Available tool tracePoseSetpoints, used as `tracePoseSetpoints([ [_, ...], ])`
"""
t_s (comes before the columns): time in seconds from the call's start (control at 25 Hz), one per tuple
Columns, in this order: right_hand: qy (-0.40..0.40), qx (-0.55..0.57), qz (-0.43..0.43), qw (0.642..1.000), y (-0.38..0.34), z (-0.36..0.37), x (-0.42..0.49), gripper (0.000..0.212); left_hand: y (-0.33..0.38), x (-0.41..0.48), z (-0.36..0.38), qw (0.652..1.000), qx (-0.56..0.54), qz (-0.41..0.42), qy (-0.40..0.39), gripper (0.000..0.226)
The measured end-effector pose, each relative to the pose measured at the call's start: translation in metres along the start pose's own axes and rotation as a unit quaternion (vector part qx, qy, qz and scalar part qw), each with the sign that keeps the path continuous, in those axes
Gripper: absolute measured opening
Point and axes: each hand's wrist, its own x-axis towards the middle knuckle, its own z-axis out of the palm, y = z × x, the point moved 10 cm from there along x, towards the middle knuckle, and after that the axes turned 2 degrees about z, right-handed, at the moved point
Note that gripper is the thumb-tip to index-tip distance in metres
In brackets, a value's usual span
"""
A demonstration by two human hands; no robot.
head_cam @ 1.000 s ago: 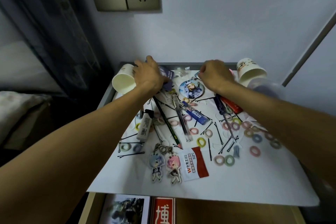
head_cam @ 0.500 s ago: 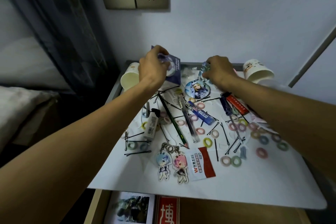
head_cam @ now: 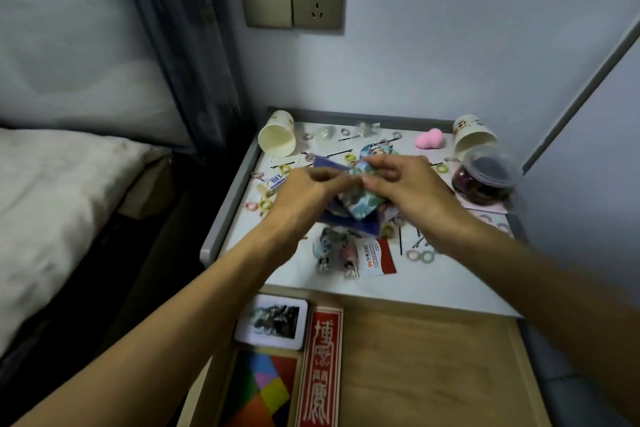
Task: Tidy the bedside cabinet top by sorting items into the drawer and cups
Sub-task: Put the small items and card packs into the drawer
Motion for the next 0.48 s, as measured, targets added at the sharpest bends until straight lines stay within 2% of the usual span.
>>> tracePoseSetpoints([
  [0.08, -0.005, -0.044, -0.029, 0.999, -0.002, 0.015, -0.025, 0.026, -0.006, -0.035, -0.004, 1.000, 0.011, -0.022, 0.000, 0.016],
  [0.16, 0.051, -0.105, -0.047, 0.992, 0.004, 0.009, -0.042, 0.017, -0.018, -0.061, -0.018, 0.998, 0.024, -0.050, 0.031, 0.018],
  [0.24, 0.085, -0.242, -0.035, 0.966, 0.025, 0.005, -0.052, 0.012, -0.033, -0.083, -0.033, 0.995, 0.003, -0.079, 0.065, 0.024],
  [0.32, 0.057, -0.365, 0.014, 0.929, 0.054, 0.014, -0.057, 0.031, -0.045, -0.101, -0.041, 0.989, -0.058, -0.104, 0.085, 0.023],
  [0.48, 0.065, -0.382, 0.043, 0.921, 0.064, 0.022, -0.057, 0.049, -0.062, -0.116, -0.052, 0.979, -0.106, -0.138, 0.107, 0.018],
])
